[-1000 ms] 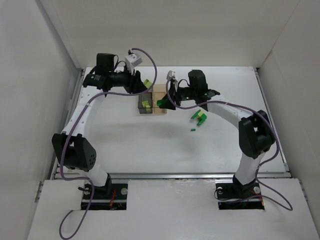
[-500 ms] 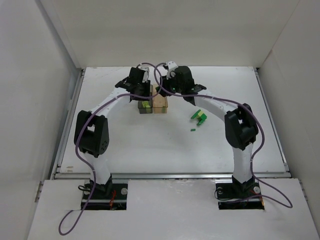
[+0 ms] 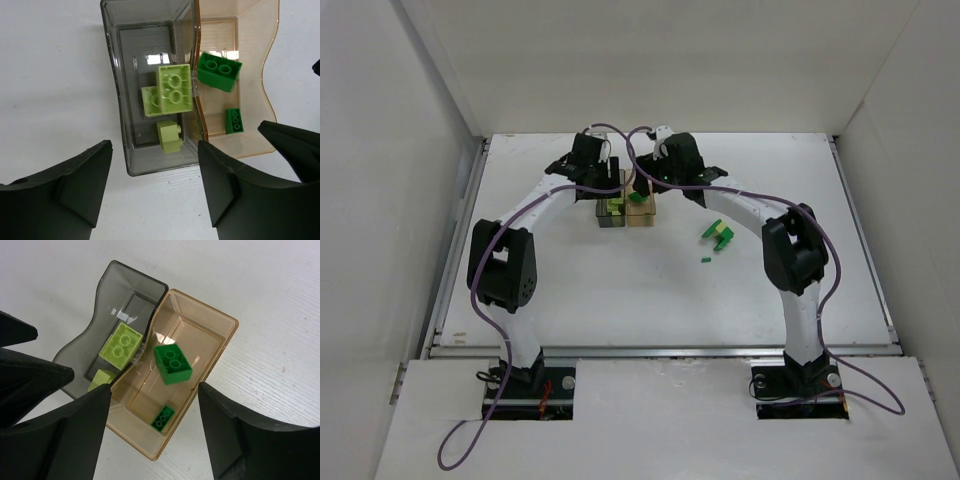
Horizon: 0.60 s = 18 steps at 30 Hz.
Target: Sort the legos into containers by color
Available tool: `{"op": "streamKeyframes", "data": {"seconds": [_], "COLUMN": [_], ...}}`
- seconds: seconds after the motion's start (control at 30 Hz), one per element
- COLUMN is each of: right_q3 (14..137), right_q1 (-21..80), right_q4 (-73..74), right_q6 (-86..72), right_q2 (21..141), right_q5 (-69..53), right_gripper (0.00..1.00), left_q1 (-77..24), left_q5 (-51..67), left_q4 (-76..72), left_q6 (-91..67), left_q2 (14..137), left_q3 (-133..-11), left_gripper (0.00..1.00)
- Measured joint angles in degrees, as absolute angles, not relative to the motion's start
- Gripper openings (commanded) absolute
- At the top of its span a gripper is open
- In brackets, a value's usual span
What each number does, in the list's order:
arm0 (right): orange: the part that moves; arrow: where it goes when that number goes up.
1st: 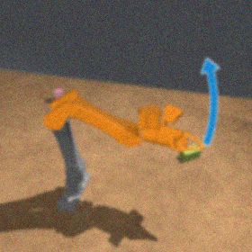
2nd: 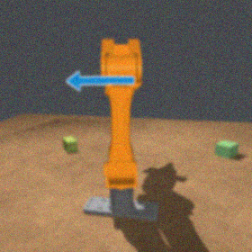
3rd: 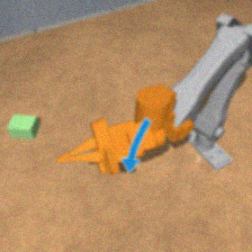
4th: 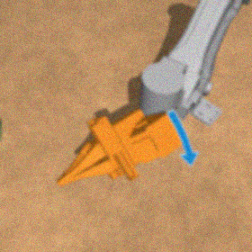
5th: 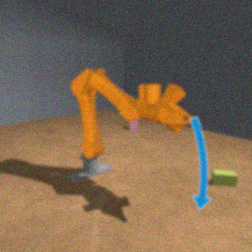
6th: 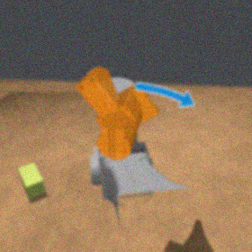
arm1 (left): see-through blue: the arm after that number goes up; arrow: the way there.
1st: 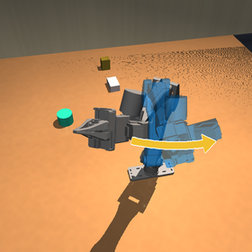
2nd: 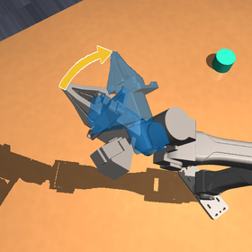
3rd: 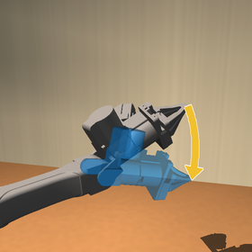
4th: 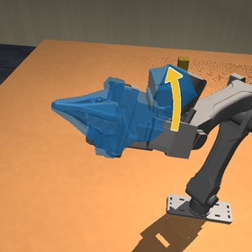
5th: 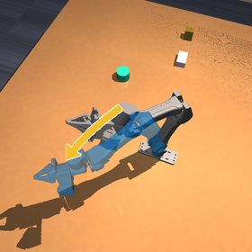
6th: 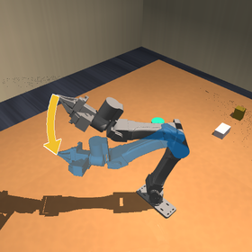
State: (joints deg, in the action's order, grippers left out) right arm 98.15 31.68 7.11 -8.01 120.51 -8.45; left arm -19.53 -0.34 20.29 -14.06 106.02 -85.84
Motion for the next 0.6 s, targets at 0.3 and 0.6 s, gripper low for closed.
{"op": "streamKeyframes", "data": {"seconds": [0.3, 0.6], "right_q3": [96.6, 79.2], "right_q1": [31.1, 27.3], "right_q4": [7.9, 8.5], "right_q6": [-7.7, 1.3], "right_q2": [118.0, 94.1], "right_q5": [-7.5, 18.2], "right_gripper": [0.91, 0.99], "left_q1": [-19.7, -19.6], "left_q5": [1.0, -8.5], "left_q4": [20.4, 14.0], "left_q6": [-13.5, 4.4], "left_q2": [105.9, 91.5], "left_q3": [-85.8, -82.4], "left_gripper": [0.70, 0.74]}}
